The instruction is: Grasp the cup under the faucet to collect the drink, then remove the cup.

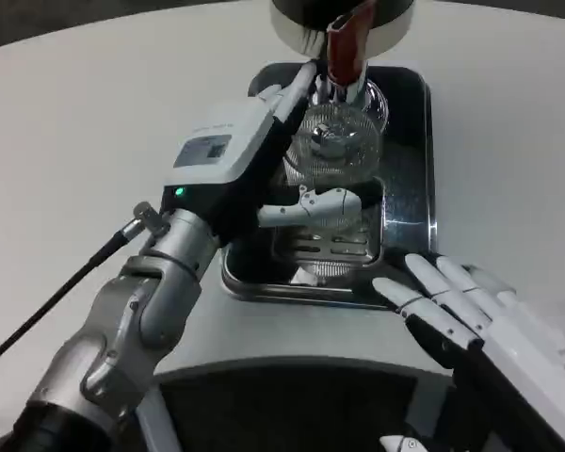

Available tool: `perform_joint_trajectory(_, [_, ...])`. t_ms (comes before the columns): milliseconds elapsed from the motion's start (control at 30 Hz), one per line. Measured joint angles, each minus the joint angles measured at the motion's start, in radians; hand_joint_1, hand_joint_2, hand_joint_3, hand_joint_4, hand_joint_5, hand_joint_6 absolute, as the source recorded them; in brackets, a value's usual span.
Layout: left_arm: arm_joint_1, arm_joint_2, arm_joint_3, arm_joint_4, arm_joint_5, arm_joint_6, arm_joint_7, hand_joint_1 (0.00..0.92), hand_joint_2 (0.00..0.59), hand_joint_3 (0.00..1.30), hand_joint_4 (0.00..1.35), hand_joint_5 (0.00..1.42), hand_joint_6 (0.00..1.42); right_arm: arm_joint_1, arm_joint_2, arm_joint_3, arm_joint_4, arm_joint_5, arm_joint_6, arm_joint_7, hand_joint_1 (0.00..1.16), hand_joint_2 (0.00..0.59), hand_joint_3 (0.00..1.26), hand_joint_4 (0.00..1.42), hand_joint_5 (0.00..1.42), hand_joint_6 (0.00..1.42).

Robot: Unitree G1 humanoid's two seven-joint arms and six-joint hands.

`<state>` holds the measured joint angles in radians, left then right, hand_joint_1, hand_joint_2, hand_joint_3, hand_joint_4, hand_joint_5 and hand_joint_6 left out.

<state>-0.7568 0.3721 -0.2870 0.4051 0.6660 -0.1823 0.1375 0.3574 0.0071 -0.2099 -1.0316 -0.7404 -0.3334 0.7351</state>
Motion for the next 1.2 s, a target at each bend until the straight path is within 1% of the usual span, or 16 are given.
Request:
perform_joint_trajectory(167, [0.025, 0.009, 0.017, -0.045, -0.009, -0.031, 0.013, 0.108, 0.071, 0.00, 0.00, 0.11, 0.40, 0.001, 0.001, -0.006, 0.000, 0.002, -0.001, 0.000, 0.40, 0.452, 0.14, 0.00, 0.00, 0.04])
perform_joint_trajectory(233, [0.053, 0.019, 0.035, -0.081, -0.020, -0.040, 0.017, 0.100, 0.072, 0.00, 0.00, 0.12, 0.40, 0.002, 0.002, -0.010, 0.000, 0.004, -0.003, 0.000, 0.40, 0.452, 0.14, 0.00, 0.00, 0.04])
perform_joint_trajectory(533, [0.142, 0.063, 0.098, -0.223, -0.036, -0.044, 0.004, 0.097, 0.072, 0.01, 0.00, 0.12, 0.40, 0.004, 0.005, -0.009, 0.000, 0.004, -0.007, 0.000, 0.41, 0.452, 0.14, 0.01, 0.00, 0.04])
perform_joint_trajectory(600, [0.161, 0.065, 0.116, -0.253, -0.049, -0.043, -0.006, 0.094, 0.069, 0.03, 0.00, 0.14, 0.40, 0.004, 0.008, -0.003, 0.000, 0.004, -0.007, 0.000, 0.41, 0.452, 0.14, 0.01, 0.00, 0.04])
perform_joint_trajectory(733, [0.208, 0.083, 0.155, -0.324, -0.078, -0.044, -0.027, 0.074, 0.072, 0.08, 0.01, 0.19, 0.43, 0.002, 0.015, 0.001, 0.000, 0.004, -0.007, 0.000, 0.41, 0.452, 0.14, 0.01, 0.00, 0.04])
perform_joint_trajectory(900, [0.283, 0.092, 0.224, -0.420, -0.146, -0.052, -0.040, 0.037, 0.087, 0.17, 0.13, 0.26, 0.47, -0.005, 0.021, 0.000, 0.000, 0.004, -0.003, 0.000, 0.41, 0.452, 0.14, 0.01, 0.00, 0.05])
perform_joint_trajectory(933, [0.300, 0.095, 0.247, -0.447, -0.164, -0.062, -0.042, 0.030, 0.088, 0.19, 0.14, 0.28, 0.48, -0.008, 0.022, -0.001, -0.001, 0.004, 0.001, 0.000, 0.41, 0.452, 0.14, 0.01, 0.00, 0.05])
perform_joint_trajectory(1000, [0.316, 0.099, 0.270, -0.473, -0.188, -0.075, -0.045, 0.012, 0.087, 0.22, 0.19, 0.30, 0.48, -0.010, 0.023, 0.001, -0.001, 0.004, 0.004, 0.000, 0.41, 0.452, 0.15, 0.01, 0.00, 0.05])
perform_joint_trajectory(1100, [0.336, 0.105, 0.326, -0.528, -0.267, -0.098, -0.071, 0.000, 0.086, 0.25, 0.25, 0.34, 0.45, -0.014, 0.023, 0.002, -0.001, 0.001, 0.014, 0.000, 0.41, 0.452, 0.15, 0.01, 0.00, 0.05])
perform_joint_trajectory(1167, [0.334, 0.121, 0.360, -0.560, -0.348, -0.106, -0.117, 0.000, 0.087, 0.26, 0.26, 0.36, 0.45, -0.017, 0.024, 0.011, -0.001, -0.001, 0.018, 0.000, 0.41, 0.452, 0.15, 0.01, 0.00, 0.05])
perform_joint_trajectory(1200, [0.331, 0.126, 0.367, -0.567, -0.370, -0.107, -0.135, 0.000, 0.087, 0.26, 0.27, 0.36, 0.45, -0.018, 0.024, 0.014, -0.001, -0.001, 0.019, 0.000, 0.41, 0.452, 0.15, 0.01, 0.00, 0.05])
